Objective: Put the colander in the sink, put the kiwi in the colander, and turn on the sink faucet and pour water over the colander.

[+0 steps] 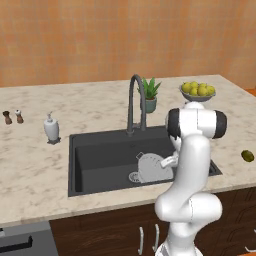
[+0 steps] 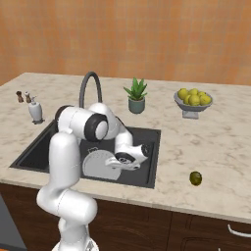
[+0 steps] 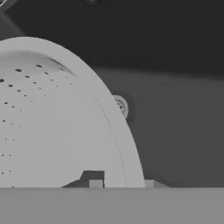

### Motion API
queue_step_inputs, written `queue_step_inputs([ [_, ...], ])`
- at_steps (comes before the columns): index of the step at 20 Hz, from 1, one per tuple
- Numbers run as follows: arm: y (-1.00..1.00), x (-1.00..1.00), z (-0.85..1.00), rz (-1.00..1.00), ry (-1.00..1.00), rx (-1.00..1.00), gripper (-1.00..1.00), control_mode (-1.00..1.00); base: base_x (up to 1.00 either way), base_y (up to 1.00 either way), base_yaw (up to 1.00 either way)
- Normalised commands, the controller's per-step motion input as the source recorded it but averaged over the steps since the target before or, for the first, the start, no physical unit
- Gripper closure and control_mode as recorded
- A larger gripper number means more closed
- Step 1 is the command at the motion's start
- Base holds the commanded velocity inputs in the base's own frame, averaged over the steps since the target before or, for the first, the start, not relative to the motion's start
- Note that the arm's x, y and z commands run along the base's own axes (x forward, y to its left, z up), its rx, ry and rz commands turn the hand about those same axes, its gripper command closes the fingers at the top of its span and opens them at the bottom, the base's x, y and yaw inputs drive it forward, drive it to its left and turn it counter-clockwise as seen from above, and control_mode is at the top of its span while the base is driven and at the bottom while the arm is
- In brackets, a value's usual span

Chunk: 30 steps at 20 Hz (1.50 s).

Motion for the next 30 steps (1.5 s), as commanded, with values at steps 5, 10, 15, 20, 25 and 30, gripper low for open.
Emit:
queue_step_inputs([
  [5, 0.28, -0.02, -0.08, 0.00, -0.17, 0.01, 1.00, -1.00, 0.00, 0.00, 0.00],
  [10, 0.33, 0.13, -0.01, -0.04, -0.14, 0.01, 1.00, -1.00, 0.00, 0.00, 0.00],
  [15, 0.29, 0.11, -0.02, -0.12, -0.07, 0.00, 1.00, -1.00, 0.00, 0.00, 0.00],
  [20, 0.03, 0.00, 0.00, -0.15, -0.06, 0.00, -1.00, -1.00, 0.00, 0.00, 0.00],
  [25, -0.06, -0.15, 0.00, -0.11, -0.07, 0.07, -1.00, -1.00, 0.00, 0.00, 0.00],
  [30, -0.02, -0.21, 0.19, -0.09, -0.14, 0.08, -1.00, -1.00, 0.00, 0.00, 0.00],
])
